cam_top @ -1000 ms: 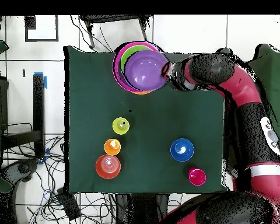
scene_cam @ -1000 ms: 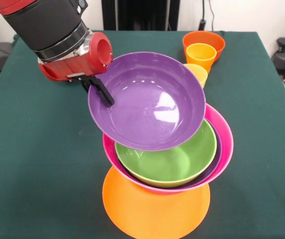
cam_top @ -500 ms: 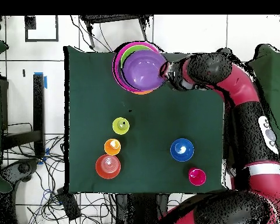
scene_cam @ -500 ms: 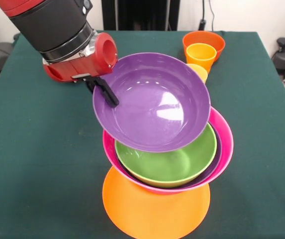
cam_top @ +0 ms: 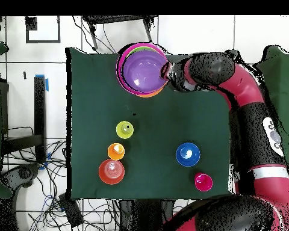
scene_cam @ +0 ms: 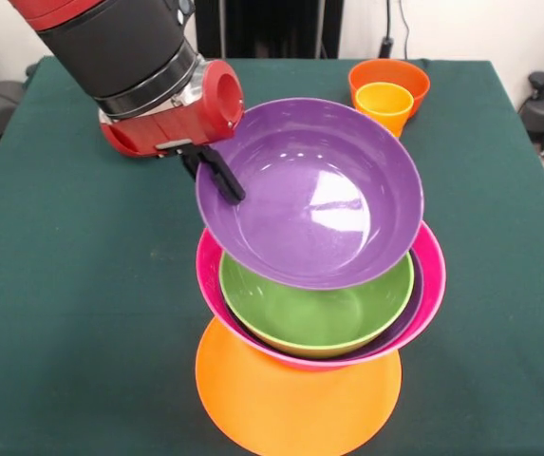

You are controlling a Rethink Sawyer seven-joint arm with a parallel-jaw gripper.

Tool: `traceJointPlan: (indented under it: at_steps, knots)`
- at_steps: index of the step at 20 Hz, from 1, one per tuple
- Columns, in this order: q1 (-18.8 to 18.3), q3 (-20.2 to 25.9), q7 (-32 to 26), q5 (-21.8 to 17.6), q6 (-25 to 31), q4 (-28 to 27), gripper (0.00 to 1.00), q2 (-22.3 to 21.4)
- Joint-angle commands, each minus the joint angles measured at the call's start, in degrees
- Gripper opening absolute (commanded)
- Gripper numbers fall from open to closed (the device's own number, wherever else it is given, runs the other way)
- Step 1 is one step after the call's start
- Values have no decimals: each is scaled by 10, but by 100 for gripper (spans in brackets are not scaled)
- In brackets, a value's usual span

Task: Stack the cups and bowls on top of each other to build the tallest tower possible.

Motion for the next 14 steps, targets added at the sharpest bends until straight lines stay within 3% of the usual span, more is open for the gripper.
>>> traceJointPlan:
  at_steps: [1,9,14]
  knots:
    - [33,13,25,17,-12,-22,0,-3]
    - [40,10,20,21,-24,-44,0,14]
    - [48,9,7,19,-20,-85,0,42]
